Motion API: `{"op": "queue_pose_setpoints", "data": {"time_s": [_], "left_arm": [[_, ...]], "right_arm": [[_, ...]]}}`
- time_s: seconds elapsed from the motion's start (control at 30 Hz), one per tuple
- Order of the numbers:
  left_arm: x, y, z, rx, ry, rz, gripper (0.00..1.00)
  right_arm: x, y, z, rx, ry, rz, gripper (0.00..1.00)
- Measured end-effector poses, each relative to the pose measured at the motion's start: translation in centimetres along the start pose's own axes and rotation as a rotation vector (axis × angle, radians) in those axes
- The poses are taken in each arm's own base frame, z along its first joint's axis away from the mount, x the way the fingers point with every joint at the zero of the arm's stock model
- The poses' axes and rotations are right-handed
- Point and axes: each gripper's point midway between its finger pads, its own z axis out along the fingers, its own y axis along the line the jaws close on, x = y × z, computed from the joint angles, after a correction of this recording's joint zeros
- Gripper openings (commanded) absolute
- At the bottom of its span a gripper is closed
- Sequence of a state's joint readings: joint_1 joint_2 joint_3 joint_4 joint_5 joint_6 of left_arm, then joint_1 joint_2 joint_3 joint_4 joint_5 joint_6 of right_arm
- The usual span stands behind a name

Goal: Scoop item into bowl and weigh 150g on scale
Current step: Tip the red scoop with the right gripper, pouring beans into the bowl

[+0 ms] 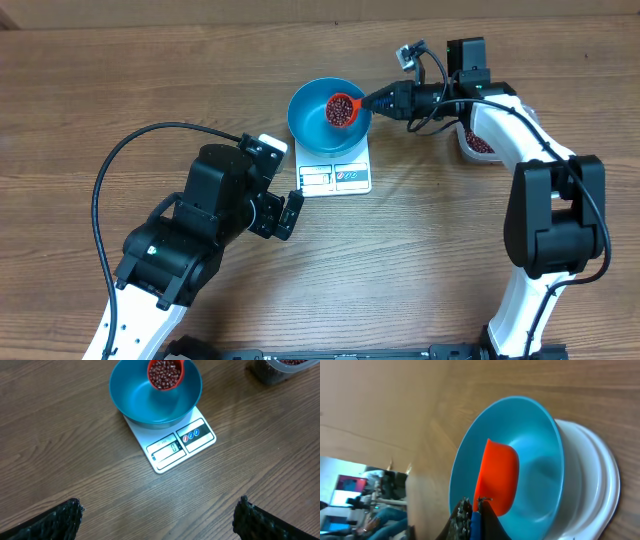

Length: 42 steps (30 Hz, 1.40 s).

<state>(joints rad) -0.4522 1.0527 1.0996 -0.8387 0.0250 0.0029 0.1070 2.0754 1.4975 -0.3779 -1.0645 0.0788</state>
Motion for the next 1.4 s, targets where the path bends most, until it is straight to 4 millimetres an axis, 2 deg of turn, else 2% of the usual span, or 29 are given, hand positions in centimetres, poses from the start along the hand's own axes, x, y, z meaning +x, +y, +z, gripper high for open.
{"op": "queue_pose_setpoints", "data": {"time_s": [0.47,1.13,1.4], "left_arm": [[0.0,0.0,0.0,0.000,0.000,0.000,1.00],[0.0,0.0,0.0,0.000,0.000,0.000,0.99],[0.0,0.0,0.0,0.000,0.000,0.000,0.99]], "right_arm": [[-0.1,0.1,0.4,0.010,-0.001,-0.274,0.04],[0.1,0.5,0.4,-0.019,-0.001,-0.888,0.04],[0.3,1.2,0.4,-0.063,-0.014,-0.978,0.04]]}}
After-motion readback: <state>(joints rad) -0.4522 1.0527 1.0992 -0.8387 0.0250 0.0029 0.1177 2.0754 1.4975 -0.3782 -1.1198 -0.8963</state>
